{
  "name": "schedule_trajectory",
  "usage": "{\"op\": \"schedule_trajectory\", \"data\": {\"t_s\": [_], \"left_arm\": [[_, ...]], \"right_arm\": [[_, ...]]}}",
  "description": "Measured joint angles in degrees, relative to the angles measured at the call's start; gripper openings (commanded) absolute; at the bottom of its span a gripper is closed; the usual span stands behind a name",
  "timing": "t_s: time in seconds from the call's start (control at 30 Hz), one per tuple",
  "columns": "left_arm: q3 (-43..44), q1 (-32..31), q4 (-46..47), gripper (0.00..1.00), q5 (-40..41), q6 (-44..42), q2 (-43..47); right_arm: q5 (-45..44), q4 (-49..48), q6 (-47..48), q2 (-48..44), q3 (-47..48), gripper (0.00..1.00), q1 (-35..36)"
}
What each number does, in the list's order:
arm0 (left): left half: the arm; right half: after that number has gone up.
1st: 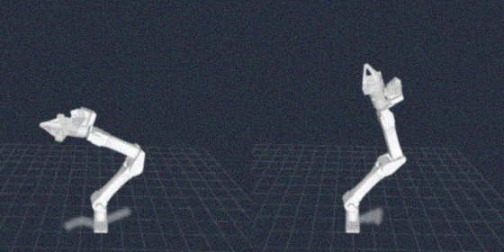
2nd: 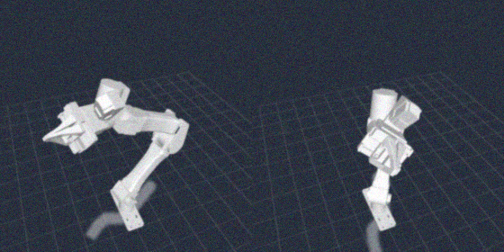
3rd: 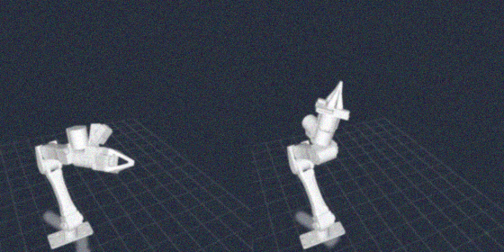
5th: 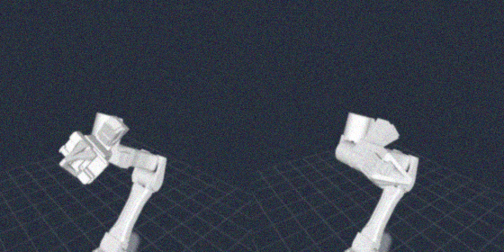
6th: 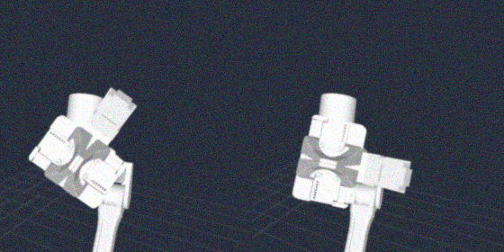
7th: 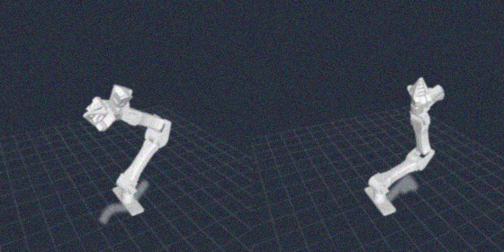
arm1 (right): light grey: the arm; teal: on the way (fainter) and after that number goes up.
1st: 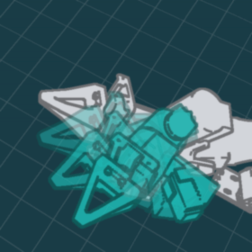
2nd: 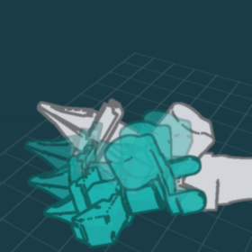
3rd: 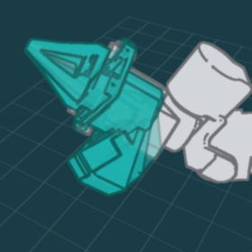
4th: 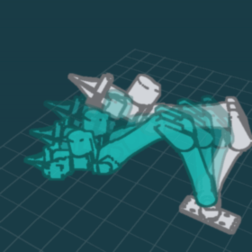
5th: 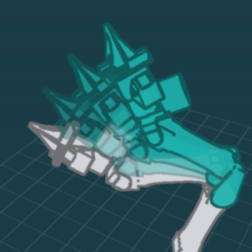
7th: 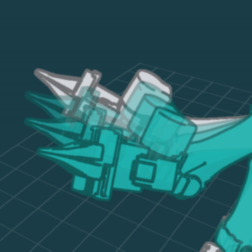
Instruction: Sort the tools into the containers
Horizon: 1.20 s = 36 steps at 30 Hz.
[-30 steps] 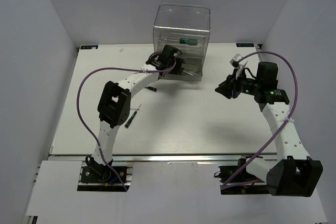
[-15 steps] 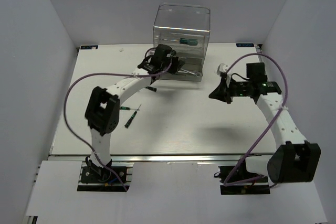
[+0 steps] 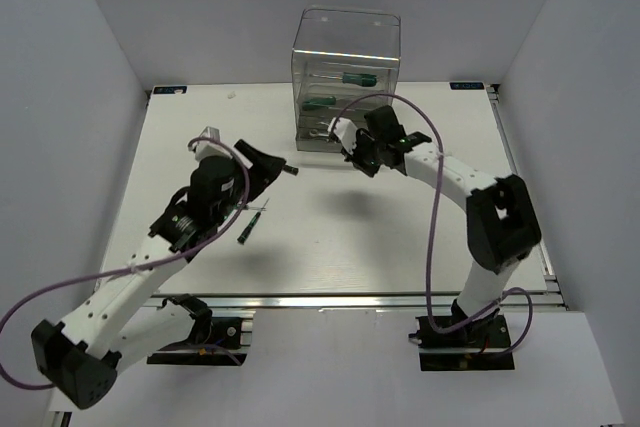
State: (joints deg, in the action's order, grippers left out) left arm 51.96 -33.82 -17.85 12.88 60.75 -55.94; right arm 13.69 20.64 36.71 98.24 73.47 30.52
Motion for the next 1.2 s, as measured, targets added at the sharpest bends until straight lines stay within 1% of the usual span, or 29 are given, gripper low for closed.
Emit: {"op": "schedule_trajectory", "data": {"t_s": [0.1, 0.23, 0.33, 0.4, 0.5, 0.6, 0.77, 0.9, 0.97, 1.07, 1.2], "left_arm": [[-6.4, 0.0, -3.4, 0.81, 1.4, -2.3, 7.3], [-14.8, 0.0, -5.7, 0.82, 2.1, -2.2, 15.3], [-18.4, 0.0, -6.0, 0.82, 2.3, -1.6, 18.0], [-19.3, 0.0, -6.1, 0.82, 2.3, -1.4, 18.2], [-19.3, 0.0, -5.6, 0.82, 2.3, -1.4, 17.0], [-19.3, 0.0, -3.9, 0.82, 2.0, -1.4, 14.6], [-19.3, 0.0, -1.3, 0.82, 0.5, -1.7, 10.4], [-19.3, 0.0, 0.0, 0.82, -0.4, -1.8, 9.7], [-19.3, 0.0, 0.4, 0.82, -0.6, -1.8, 9.8], [-19.5, 0.0, 1.4, 0.82, -0.7, -1.8, 10.0], [-19.7, 0.0, 3.4, 0.81, -0.9, -1.8, 9.5]], "right_arm": [[-7.4, -4.6, -1.9, 6.6, 4.1, 0.00, 0.0], [-16.4, -11.0, -3.3, 11.4, 5.5, 0.00, 0.0], [-21.6, -14.1, -3.4, 13.8, 5.9, 0.00, 0.2], [-23.9, -16.4, -3.3, 15.1, 6.1, 0.00, 0.5], [-24.5, -19.0, -3.4, 16.3, 6.9, 0.00, 0.5], [-22.9, -19.7, -3.8, 16.8, 8.8, 0.00, 0.4], [-15.7, -18.2, -4.6, 20.5, 17.9, 0.00, 0.3], [-11.0, -17.3, -5.1, 23.1, 23.4, 0.00, 0.4], [-11.3, -17.6, -5.6, 25.0, 26.0, 0.00, 0.6], [-14.6, -19.6, -5.7, 28.1, 29.1, 0.00, 1.0], [-18.8, -20.4, -4.4, 30.6, 29.6, 0.00, 1.2]]}}
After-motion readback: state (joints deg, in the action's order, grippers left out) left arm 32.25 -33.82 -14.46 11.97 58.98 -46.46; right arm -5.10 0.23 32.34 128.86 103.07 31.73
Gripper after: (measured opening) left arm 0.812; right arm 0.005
